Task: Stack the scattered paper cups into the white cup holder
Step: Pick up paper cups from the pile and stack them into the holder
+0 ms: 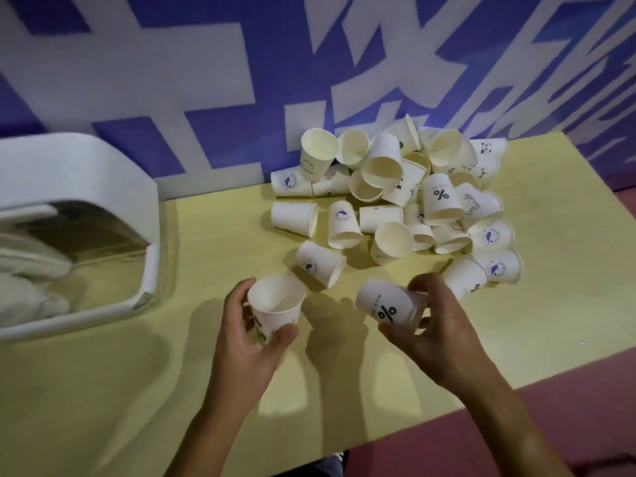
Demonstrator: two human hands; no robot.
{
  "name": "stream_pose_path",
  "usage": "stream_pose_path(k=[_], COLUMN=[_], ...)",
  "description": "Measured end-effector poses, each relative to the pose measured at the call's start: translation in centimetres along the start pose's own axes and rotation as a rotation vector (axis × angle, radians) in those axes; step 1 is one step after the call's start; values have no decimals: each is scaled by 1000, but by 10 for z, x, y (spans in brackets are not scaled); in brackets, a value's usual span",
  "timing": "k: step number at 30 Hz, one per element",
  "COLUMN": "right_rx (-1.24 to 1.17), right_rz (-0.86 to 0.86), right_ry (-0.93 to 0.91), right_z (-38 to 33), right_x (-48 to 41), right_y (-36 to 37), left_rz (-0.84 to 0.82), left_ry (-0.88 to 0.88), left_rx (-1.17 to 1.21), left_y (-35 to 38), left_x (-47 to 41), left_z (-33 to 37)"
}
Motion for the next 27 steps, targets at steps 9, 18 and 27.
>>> stream_pose_path(k=[9,18,27], right_rx=[-42,-72,-236], right_rz=[-85,-111,-72], right_ry=[-38,-122,-155], right_z=[-126,-184,-238], right_x=[-7,6,13], right_y=[126,251,256], left_rz=[112,48,104], left_ry=[37,-95,-23], left_rx=[-100,-178,-94], left_y=[-153,-247,-290], left_x=[9,8,11], left_z=[-22,-89,-66])
Point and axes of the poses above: each hand's wrist, its own x-axis away from the middle knuckle, its own y-axis out of the palm, z = x × y, the point moved 8 cm from there along -x, towards the middle knuckle, and after that the axes turned 6 degrees about -y, right-handed, at the moved point
